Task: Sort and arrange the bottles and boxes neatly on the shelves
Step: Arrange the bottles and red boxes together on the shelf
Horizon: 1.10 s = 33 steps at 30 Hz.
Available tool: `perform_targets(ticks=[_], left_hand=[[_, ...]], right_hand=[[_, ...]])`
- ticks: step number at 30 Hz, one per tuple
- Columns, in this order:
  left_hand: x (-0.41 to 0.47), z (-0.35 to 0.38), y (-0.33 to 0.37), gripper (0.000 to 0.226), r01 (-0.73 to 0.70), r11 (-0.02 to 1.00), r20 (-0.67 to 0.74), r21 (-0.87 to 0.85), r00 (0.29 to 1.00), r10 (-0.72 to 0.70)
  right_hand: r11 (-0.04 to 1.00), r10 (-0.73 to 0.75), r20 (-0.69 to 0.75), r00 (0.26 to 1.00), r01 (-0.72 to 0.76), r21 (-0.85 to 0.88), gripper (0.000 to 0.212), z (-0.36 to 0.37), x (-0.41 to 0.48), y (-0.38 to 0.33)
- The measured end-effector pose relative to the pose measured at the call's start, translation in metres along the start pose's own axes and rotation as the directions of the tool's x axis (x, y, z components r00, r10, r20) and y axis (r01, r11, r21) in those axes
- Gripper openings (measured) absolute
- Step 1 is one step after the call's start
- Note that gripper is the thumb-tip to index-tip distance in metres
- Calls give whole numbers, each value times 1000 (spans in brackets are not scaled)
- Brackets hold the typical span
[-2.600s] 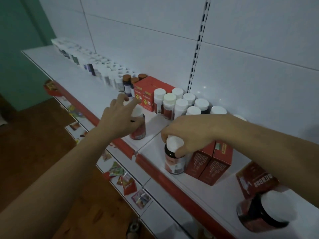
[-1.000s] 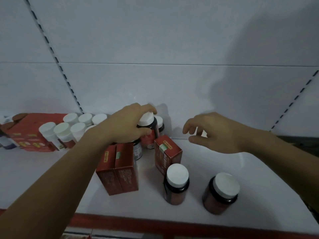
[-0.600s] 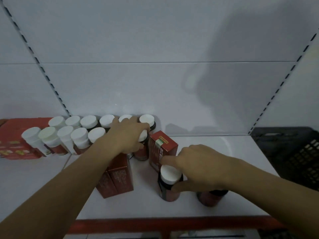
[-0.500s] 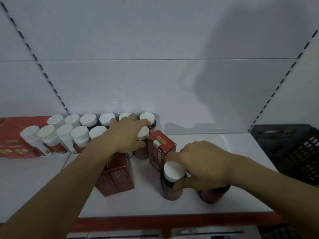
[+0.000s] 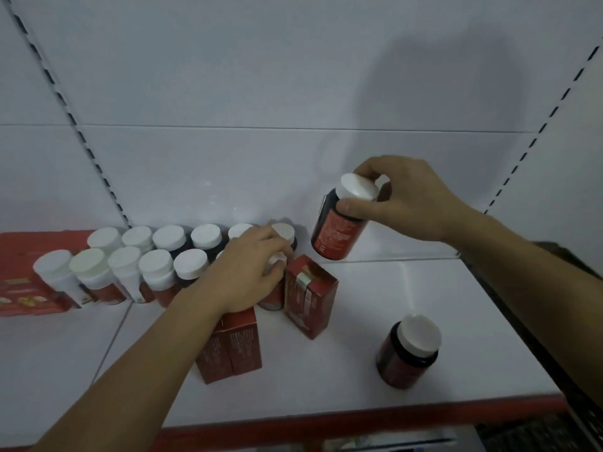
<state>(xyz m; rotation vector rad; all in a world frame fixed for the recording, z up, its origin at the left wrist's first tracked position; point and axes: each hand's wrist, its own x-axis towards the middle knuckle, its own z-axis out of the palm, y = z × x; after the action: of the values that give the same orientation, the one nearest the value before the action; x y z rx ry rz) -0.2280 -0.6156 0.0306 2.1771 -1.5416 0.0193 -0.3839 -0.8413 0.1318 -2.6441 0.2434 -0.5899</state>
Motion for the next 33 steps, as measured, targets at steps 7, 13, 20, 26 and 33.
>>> perform_targets(ticks=[7, 13, 20, 26, 33], left_hand=[[-1, 3, -3, 42, 131, 986, -41, 103, 991, -127], [4, 8, -8, 58, 196, 970, 141, 141, 966, -215], [6, 11, -13, 62, 208, 967, 168, 148, 958, -231], [3, 5, -3, 69, 54, 994, 174, 95, 982, -70], [1, -3, 8, 59, -246, 965, 213, -88, 942, 260]], right_hand=[[968, 161, 185, 969, -118, -221, 46, 90, 26, 25], [979, 196, 176, 965, -183, -88, 53, 129, 24, 27], [954, 282, 387, 878, -213, -210, 55, 65, -18, 30], [847, 532, 781, 328, -183, -499, 103, 33, -50, 5], [812, 569, 717, 404, -140, -566, 42, 40, -49, 4]])
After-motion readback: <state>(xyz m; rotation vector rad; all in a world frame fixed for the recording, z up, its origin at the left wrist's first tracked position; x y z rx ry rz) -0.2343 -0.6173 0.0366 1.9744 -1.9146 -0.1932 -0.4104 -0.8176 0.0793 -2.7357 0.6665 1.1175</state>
